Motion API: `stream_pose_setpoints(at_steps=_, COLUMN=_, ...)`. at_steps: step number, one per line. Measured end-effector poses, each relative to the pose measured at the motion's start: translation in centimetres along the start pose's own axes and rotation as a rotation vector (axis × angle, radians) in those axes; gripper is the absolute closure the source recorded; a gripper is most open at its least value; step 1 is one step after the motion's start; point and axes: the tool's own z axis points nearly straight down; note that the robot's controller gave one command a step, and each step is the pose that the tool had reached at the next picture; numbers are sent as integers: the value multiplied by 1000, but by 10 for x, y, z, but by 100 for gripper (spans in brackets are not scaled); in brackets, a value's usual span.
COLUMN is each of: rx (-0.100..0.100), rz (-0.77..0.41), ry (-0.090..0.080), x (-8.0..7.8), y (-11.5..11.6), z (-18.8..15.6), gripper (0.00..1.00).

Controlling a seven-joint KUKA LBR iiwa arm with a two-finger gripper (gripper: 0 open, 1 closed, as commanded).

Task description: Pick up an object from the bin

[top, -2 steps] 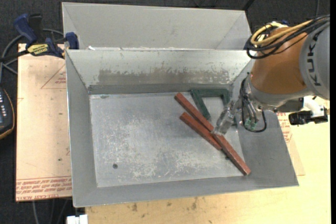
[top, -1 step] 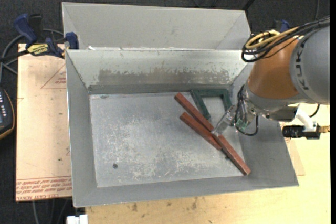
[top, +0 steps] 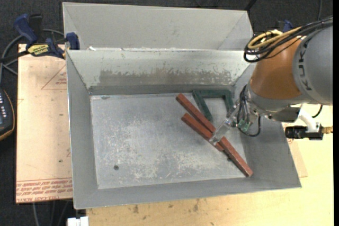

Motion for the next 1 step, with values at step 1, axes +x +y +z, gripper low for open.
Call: stream_pose_setpoints(at_steps=1, rx=3, rz=306, ry=5, x=66, y=1, z=57, gripper=0)
